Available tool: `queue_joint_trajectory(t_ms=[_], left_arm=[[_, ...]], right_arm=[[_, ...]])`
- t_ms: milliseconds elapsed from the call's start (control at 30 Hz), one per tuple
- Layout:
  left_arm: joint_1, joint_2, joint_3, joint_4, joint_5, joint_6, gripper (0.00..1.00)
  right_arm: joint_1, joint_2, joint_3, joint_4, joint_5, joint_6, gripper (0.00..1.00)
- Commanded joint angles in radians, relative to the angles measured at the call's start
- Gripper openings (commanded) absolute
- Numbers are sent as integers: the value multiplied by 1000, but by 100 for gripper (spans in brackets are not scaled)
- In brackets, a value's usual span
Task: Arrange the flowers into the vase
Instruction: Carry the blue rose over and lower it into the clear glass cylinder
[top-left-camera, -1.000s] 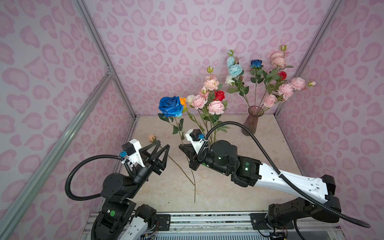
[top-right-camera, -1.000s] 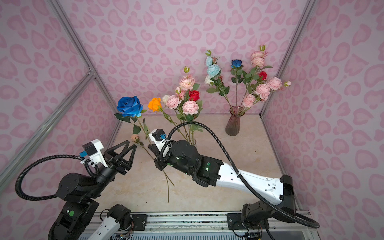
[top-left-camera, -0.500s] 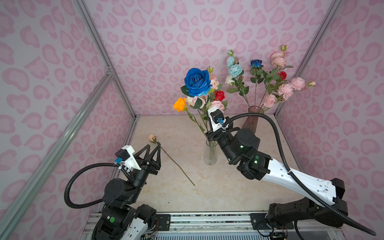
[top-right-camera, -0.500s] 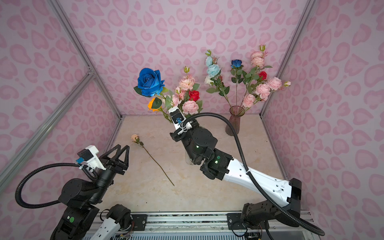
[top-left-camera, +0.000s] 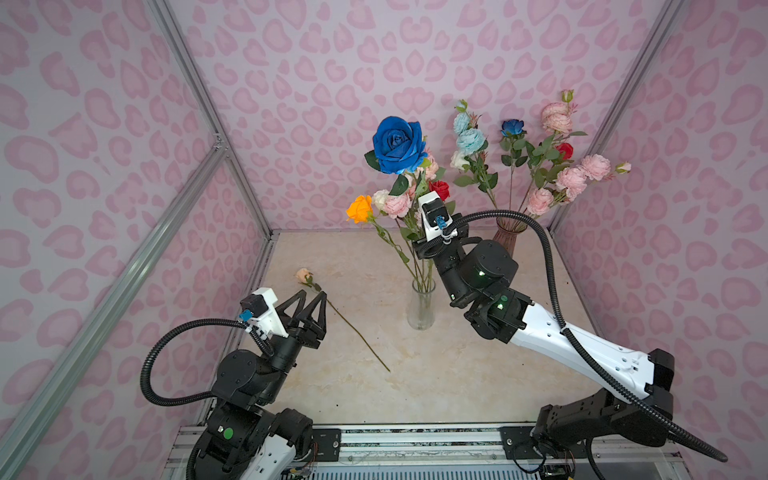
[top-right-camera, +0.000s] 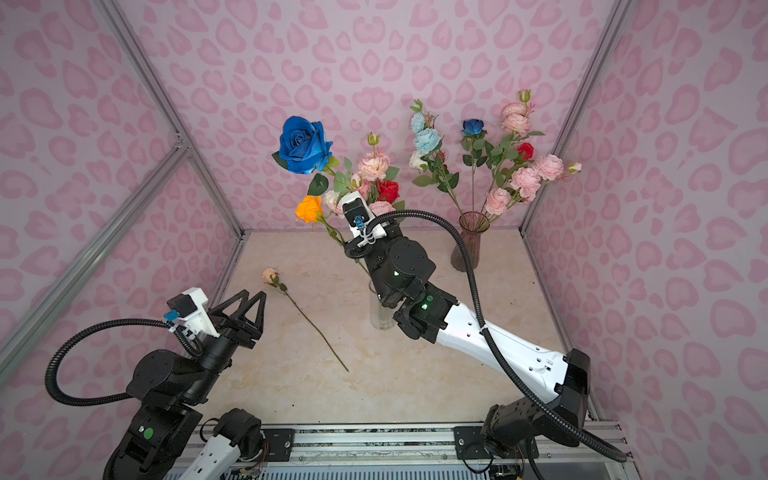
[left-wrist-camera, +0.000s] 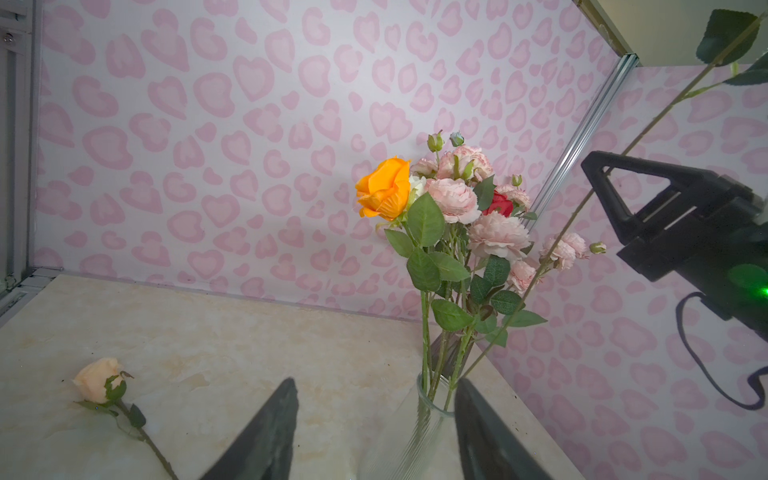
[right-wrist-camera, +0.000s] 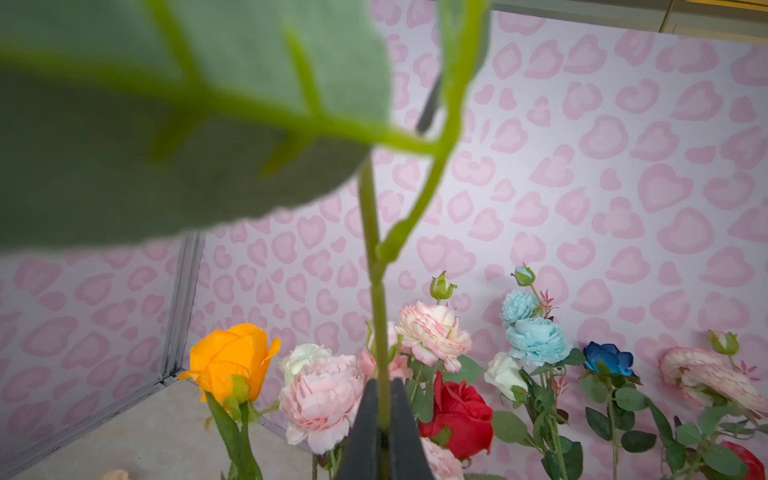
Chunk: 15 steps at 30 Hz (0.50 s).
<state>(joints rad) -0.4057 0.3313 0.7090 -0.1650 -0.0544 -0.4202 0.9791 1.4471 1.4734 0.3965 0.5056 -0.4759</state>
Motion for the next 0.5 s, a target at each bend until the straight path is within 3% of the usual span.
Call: queue_joint_trajectory(t_ms=[0,467], left_arm=[[1,8,1,10,11,-6,61],[1,23,5,-8,-3,-12,64]], right_arm=[[-13,0,-14,22,-24,59,0],[-35,49,-48,-6,-60,194,0]])
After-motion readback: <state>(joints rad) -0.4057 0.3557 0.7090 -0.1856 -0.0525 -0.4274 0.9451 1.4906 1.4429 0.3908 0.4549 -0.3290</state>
